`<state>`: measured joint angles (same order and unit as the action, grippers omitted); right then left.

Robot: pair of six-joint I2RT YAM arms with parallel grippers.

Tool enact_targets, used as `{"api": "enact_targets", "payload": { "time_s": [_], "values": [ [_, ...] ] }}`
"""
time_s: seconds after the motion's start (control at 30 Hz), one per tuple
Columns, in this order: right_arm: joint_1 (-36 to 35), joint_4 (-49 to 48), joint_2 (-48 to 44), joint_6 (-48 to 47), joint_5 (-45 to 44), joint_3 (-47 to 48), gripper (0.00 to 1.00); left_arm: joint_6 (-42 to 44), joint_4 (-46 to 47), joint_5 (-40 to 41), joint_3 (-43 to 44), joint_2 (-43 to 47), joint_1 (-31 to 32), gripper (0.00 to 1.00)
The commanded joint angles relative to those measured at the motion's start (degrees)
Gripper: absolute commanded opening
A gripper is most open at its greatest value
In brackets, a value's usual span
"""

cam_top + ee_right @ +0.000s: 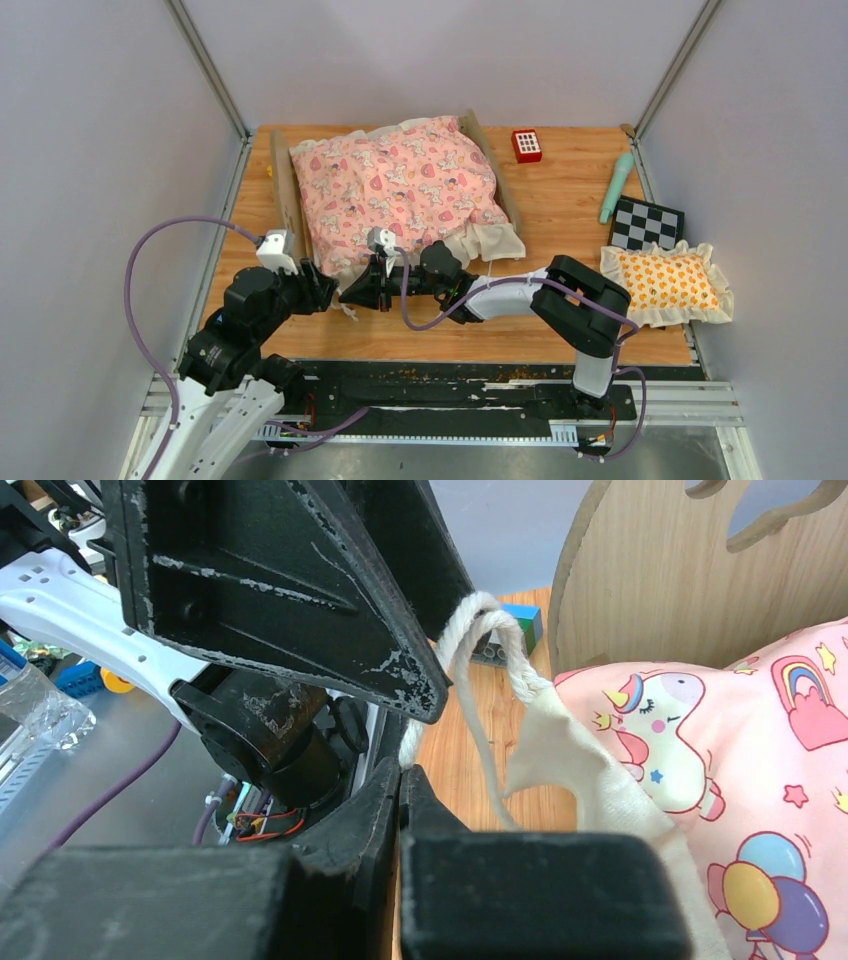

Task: Set up the pet bed
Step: Cross the ropes on the bed frame.

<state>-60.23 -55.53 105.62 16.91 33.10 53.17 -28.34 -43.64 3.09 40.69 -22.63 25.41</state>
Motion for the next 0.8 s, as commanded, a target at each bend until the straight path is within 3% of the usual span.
{"api": "enact_targets", "payload": {
  "time_s": [0.0, 0.17, 0.3, 0.5, 0.77],
  "values": [
    [-0.33, -1.29, -2.35, 0.96, 1.20, -0.30, 0.00, -0.47, -0.49, 1.18, 2.99, 0.97, -0.26, 0.64],
    [-0.32, -1.21, -2.28, 1.24, 2.08, 0.04, 0.00, -1.67, -1.85, 1.24, 4.10, 1.30, -0.27, 0.90],
    [-0.31, -2.17, -2.84, 1.97, 2.37, -0.35, 0.00, -2.24, -4.97, 2.89, 5.19, 0.98, -0.27, 0.98],
    [-0.33, -1.66, -4.89, 2.02, 1.98, -0.76, 0.00, -4.53, -8.74, 6.85, 6.20, 0.84, -0.29, 1.00],
    [-0.40, -1.11, -5.07, 3.53, 3.89, 0.23, 0.00, -6.96, -6.74, 0.62, 6.00, 1.88, -0.27, 0.97]
  ]
}}
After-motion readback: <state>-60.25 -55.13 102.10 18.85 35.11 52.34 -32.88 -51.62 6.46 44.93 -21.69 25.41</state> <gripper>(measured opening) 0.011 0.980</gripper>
